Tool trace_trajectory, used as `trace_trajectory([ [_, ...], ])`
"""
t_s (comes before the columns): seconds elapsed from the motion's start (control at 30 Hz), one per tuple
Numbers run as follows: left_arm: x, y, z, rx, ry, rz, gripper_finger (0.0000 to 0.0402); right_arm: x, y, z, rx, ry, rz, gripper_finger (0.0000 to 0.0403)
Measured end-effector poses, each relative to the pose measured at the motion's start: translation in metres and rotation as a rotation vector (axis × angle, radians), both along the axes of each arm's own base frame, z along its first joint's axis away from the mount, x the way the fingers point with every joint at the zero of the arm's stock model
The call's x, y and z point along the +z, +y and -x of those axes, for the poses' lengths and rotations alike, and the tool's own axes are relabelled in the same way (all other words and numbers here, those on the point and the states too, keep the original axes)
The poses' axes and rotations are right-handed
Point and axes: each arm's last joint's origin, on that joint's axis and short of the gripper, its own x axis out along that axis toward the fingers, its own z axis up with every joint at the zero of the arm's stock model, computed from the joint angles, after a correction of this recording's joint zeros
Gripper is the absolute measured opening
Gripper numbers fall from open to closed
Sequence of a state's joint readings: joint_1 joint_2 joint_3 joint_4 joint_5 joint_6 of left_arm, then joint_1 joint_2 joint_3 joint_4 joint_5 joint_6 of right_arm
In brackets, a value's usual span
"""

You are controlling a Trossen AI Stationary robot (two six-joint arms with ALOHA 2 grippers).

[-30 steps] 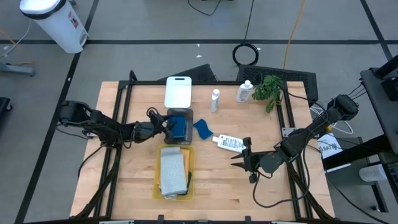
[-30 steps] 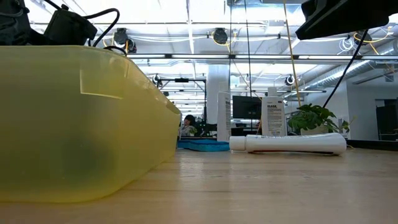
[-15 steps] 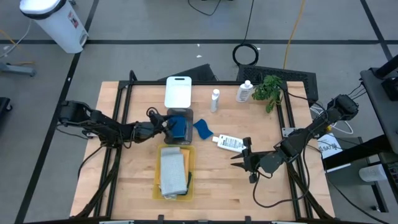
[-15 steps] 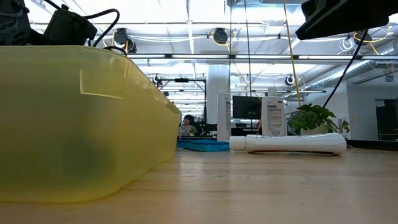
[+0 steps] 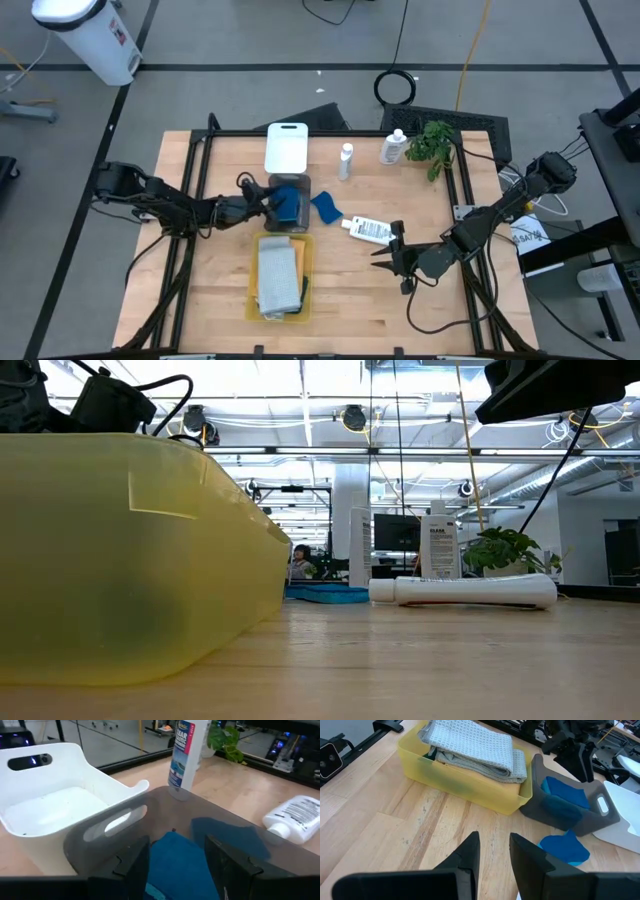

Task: Pick & Place Kitchen Items
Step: Put the blue sponge into the black bin

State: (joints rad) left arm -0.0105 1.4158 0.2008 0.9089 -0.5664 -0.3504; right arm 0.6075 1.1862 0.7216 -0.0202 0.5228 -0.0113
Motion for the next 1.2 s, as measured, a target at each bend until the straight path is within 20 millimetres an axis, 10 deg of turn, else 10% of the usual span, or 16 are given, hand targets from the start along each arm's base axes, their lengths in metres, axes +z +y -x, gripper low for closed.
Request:
trace_trajectory([
  [1.2,0.002,-0.012,-0.005,-0.442,-0.023,0.109,0.0191,0.0,0.0,0.0,0.0,0.0,0.0,0.0075],
])
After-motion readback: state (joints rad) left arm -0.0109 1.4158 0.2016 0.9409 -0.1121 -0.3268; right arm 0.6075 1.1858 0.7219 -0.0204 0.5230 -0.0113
